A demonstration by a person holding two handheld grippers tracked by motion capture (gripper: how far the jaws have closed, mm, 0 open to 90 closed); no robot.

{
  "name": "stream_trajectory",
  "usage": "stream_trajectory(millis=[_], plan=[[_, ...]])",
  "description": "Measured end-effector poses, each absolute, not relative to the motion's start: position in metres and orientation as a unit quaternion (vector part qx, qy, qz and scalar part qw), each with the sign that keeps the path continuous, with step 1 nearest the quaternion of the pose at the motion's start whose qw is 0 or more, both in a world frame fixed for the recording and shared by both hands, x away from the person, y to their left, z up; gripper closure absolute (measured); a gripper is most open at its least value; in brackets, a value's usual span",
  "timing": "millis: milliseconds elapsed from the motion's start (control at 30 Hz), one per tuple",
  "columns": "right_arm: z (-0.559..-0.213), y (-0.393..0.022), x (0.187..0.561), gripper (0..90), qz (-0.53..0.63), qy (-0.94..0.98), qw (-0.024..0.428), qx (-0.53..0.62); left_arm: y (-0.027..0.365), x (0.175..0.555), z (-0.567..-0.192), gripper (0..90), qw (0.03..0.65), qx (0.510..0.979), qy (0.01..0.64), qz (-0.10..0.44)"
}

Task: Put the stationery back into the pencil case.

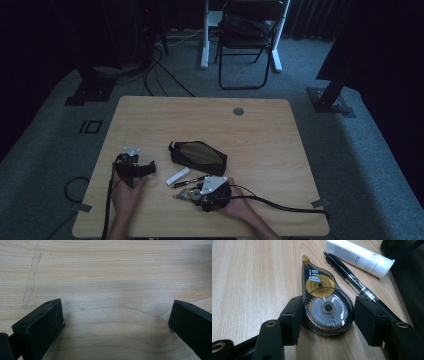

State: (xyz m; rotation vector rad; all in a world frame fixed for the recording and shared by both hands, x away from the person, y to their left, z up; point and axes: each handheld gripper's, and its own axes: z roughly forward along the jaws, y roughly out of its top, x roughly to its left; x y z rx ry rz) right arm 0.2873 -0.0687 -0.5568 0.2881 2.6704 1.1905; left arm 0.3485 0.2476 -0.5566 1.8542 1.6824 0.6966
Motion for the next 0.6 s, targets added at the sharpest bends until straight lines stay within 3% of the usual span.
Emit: stream_trajectory(millis=[200,400,600], plan=[[-0.5559,-0.0705,0.2868,40.8,0.394,0.908,0.103,0.099,0.2477,0.3485,-0.5566,0.0,0.268,0.687,0.624,0.258],[-0.5558,-0.0671,0.2906,34.8,0.414,0.899,0.092,0.107,0.2476,0.3485,-0.5566,0.0,0.268,0.687,0.624,0.258],[-0.5569,-0.0651,0.2925,38.5,0.416,0.9,0.088,0.096,0.2477,0.3485,-0.5566,0.0,0.268,0.687,0.624,0.258]])
